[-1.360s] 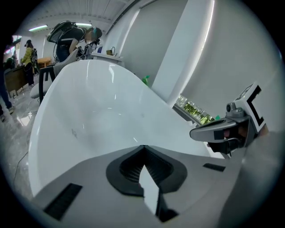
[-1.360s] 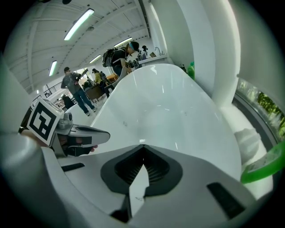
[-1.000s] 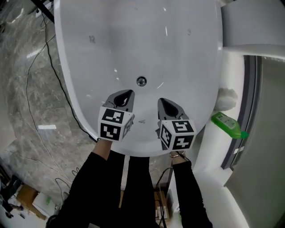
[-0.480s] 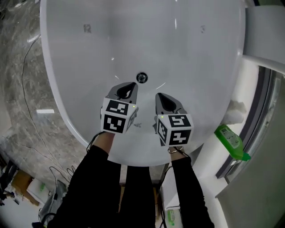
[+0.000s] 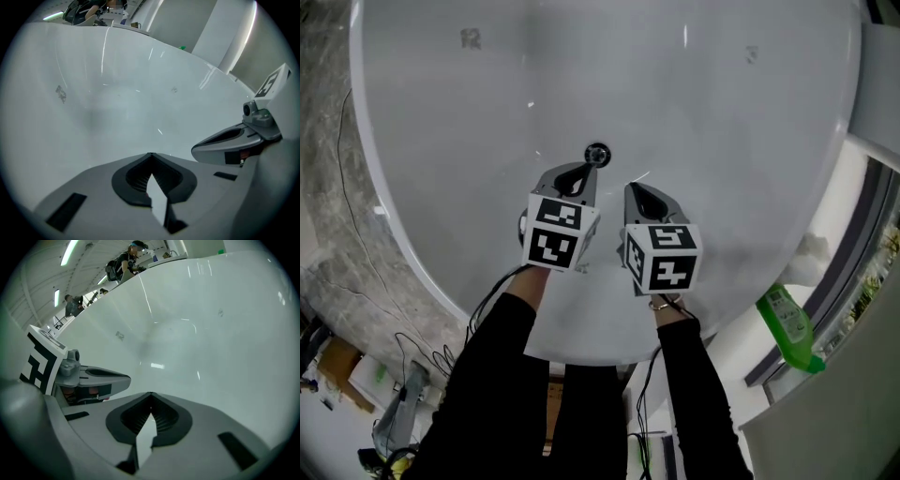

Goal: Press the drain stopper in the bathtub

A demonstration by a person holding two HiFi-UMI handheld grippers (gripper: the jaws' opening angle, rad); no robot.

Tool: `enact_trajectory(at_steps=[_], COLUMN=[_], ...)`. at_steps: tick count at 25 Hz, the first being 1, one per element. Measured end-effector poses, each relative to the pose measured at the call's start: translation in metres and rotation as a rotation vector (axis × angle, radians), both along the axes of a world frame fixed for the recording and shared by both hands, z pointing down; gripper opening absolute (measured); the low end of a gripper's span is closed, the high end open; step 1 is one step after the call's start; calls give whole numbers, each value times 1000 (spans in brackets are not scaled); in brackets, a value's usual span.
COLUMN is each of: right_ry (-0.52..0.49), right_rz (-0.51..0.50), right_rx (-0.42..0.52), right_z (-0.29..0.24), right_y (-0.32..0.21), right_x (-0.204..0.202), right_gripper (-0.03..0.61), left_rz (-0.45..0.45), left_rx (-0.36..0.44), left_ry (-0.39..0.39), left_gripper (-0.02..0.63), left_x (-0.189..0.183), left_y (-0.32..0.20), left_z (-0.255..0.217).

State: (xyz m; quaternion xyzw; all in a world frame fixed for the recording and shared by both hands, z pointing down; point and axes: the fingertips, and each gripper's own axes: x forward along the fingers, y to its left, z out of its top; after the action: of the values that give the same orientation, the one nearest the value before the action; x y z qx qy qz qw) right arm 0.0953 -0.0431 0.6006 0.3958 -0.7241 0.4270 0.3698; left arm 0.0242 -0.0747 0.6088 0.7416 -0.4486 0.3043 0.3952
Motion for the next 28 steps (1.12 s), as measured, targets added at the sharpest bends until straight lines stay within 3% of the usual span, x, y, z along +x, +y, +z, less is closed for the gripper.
enact_trajectory(at_steps=[13, 28], right_ry=[22, 70], right_rz=[-77, -137], right_rx=[-53, -107], right_z=[57, 116], right_y=[-13, -14], right_x=[-8, 0], right_gripper=[2, 2], left_rz=[-59, -130], left_rx=[-77, -195], left_ry=[-49, -39], left_gripper=[3, 3], left_x=[0, 4], left_y=[6, 10], left_z=[73, 163])
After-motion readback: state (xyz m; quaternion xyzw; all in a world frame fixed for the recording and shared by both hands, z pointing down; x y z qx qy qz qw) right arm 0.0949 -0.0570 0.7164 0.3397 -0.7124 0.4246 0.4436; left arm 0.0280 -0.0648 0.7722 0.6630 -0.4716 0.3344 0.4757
